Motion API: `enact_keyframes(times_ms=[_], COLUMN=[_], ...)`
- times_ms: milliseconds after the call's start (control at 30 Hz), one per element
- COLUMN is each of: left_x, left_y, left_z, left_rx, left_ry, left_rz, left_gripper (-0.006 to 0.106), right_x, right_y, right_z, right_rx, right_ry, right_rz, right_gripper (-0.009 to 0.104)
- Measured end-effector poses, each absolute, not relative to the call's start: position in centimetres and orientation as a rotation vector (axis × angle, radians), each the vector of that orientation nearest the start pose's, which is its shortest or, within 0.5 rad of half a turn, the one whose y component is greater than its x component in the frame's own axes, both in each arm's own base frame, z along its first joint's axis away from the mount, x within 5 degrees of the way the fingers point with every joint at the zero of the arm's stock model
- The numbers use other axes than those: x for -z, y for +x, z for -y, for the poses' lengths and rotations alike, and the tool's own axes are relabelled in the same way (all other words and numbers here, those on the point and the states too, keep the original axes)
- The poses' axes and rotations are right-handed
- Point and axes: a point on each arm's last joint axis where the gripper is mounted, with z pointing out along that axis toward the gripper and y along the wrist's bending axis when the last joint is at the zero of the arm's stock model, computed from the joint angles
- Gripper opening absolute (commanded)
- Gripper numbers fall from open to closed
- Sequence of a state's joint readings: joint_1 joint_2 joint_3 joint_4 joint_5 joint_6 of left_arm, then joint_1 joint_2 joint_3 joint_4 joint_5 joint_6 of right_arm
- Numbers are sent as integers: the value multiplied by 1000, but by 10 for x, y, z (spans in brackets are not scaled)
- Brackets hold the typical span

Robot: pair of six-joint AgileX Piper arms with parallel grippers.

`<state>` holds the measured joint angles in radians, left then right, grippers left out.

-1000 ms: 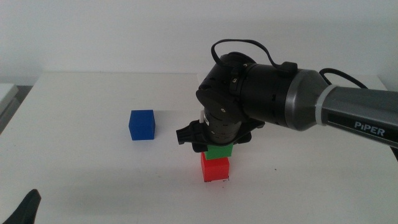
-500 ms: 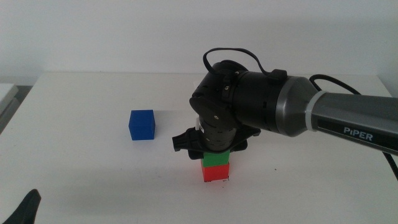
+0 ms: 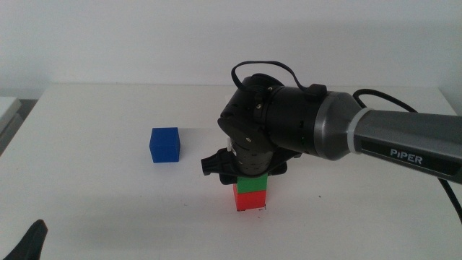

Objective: Stack red cubes first, then green, then blue cubes in a specific spot.

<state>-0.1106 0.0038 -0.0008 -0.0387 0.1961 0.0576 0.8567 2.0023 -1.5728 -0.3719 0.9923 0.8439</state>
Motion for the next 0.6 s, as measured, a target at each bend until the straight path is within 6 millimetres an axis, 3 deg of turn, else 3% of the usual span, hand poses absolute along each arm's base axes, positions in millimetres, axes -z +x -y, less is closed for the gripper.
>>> enact_keyframes(times_ms=[200,233,267,300,467,567,600], left_x=[-195,-195,-195,-195,-195,-195,-195], left_y=[56,56,56,56,56,56,56], left_z=[7,7,7,7,7,7,7], left_rx=[75,75,75,75,75,75,75], left_ry=[115,115,115,115,115,115,115], left_rz=[-1679,-1679,-1679,-1679,-1679,-1679,-1679], left_gripper=[94,94,94,94,94,94,94], right_x=[-216,-216,-216,-215,-211,-228,-242], right_y=[297,297,297,297,298,293,288], right_z=[-300,-300,-300,-300,-301,-298,-295], right_rx=[63,65,65,69,79,45,28], right_ry=[-244,-245,-245,-245,-253,-284,-308], right_rz=[-2721,-2720,-2720,-2723,-2729,-2709,-2690], right_gripper=[9,14,58,65,91,93,93])
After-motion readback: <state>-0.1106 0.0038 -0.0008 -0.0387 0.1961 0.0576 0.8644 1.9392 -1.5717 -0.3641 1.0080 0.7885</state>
